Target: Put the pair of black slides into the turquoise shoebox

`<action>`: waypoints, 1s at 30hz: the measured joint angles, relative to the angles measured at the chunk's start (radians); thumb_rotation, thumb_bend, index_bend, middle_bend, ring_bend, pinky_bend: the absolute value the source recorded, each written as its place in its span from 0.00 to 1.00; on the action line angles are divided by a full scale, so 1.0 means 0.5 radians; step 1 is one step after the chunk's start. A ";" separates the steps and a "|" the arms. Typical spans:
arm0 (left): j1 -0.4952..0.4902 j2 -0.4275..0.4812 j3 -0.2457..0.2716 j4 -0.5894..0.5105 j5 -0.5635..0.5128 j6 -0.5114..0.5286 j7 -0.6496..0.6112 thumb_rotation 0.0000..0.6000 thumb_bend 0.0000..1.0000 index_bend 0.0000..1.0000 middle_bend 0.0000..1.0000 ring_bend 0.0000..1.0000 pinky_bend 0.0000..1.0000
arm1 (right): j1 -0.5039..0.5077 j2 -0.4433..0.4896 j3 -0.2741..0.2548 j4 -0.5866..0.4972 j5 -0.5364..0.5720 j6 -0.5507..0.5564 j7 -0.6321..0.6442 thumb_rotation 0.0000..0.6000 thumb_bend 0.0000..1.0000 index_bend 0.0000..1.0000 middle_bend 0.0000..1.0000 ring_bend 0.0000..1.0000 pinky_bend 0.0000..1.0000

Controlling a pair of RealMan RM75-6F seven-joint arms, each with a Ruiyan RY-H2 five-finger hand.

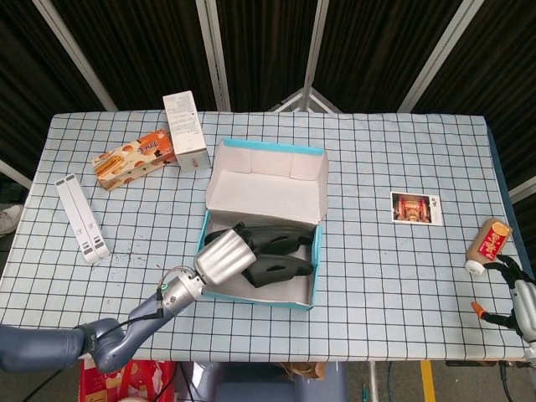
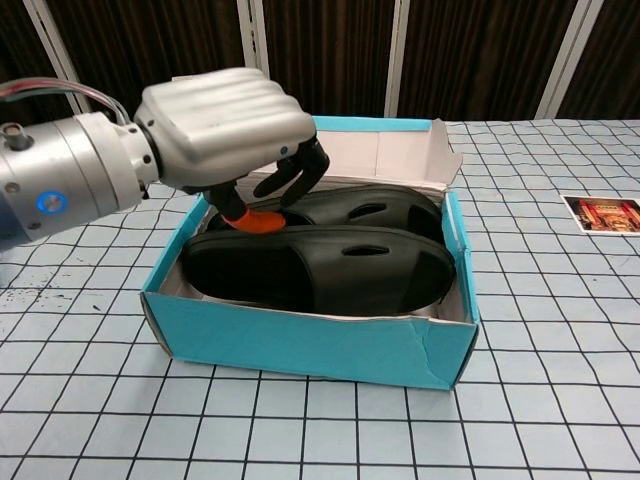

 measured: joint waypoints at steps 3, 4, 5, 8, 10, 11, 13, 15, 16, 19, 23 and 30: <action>0.025 0.115 -0.007 -0.181 -0.001 0.026 0.032 1.00 0.40 0.39 0.49 0.32 0.34 | -0.002 -0.001 0.001 -0.002 0.001 0.007 -0.005 1.00 0.23 0.29 0.15 0.23 0.27; 0.036 0.157 -0.007 -0.240 0.000 0.040 0.043 1.00 0.40 0.27 0.38 0.25 0.30 | -0.003 -0.001 0.001 -0.003 0.000 0.010 -0.006 1.00 0.23 0.29 0.15 0.23 0.27; 0.057 0.222 -0.006 -0.319 0.001 0.064 0.065 1.00 0.40 0.21 0.31 0.21 0.28 | -0.003 -0.002 0.001 -0.005 -0.001 0.013 -0.010 1.00 0.23 0.29 0.15 0.23 0.27; 0.142 0.400 0.015 -0.521 -0.017 0.153 0.175 1.00 0.39 0.07 0.16 0.12 0.27 | -0.002 -0.005 0.000 -0.011 -0.003 0.015 -0.029 1.00 0.23 0.29 0.15 0.23 0.27; 0.236 0.528 0.055 -0.653 -0.029 0.249 0.260 1.00 0.39 0.06 0.13 0.10 0.26 | -0.001 -0.007 0.000 -0.015 -0.003 0.017 -0.041 1.00 0.23 0.29 0.15 0.23 0.27; 0.284 0.575 0.080 -0.693 -0.025 0.300 0.283 1.00 0.39 0.05 0.11 0.09 0.25 | -0.002 -0.009 0.000 -0.017 -0.002 0.023 -0.053 1.00 0.23 0.29 0.15 0.23 0.27; 0.392 0.638 0.142 -0.734 0.007 0.417 0.302 1.00 0.39 0.03 0.07 0.05 0.22 | -0.004 -0.012 0.002 -0.020 0.002 0.038 -0.078 1.00 0.23 0.29 0.15 0.23 0.27; 0.536 0.682 0.214 -0.724 0.064 0.579 0.283 1.00 0.39 0.02 0.05 0.04 0.22 | -0.009 -0.021 0.008 -0.022 0.006 0.073 -0.119 1.00 0.23 0.29 0.15 0.23 0.27; 0.627 0.700 0.253 -0.694 0.092 0.680 0.250 1.00 0.39 0.02 0.04 0.03 0.22 | -0.012 -0.028 0.012 -0.022 0.006 0.095 -0.143 1.00 0.23 0.29 0.15 0.23 0.27; 0.833 0.723 0.317 -0.572 0.132 0.894 0.111 1.00 0.38 0.02 0.02 0.02 0.22 | -0.024 -0.057 0.021 -0.018 0.002 0.176 -0.242 1.00 0.23 0.29 0.15 0.23 0.27; 1.043 0.712 0.361 -0.278 0.142 1.081 -0.243 1.00 0.38 0.02 0.01 0.02 0.22 | -0.034 -0.102 0.022 -0.009 -0.053 0.277 -0.368 1.00 0.23 0.24 0.15 0.23 0.27; 1.250 0.602 0.334 0.175 0.029 1.165 -0.837 1.00 0.38 0.02 0.07 0.02 0.22 | -0.035 -0.144 -0.010 0.054 -0.266 0.359 -0.371 1.00 0.23 0.24 0.15 0.23 0.27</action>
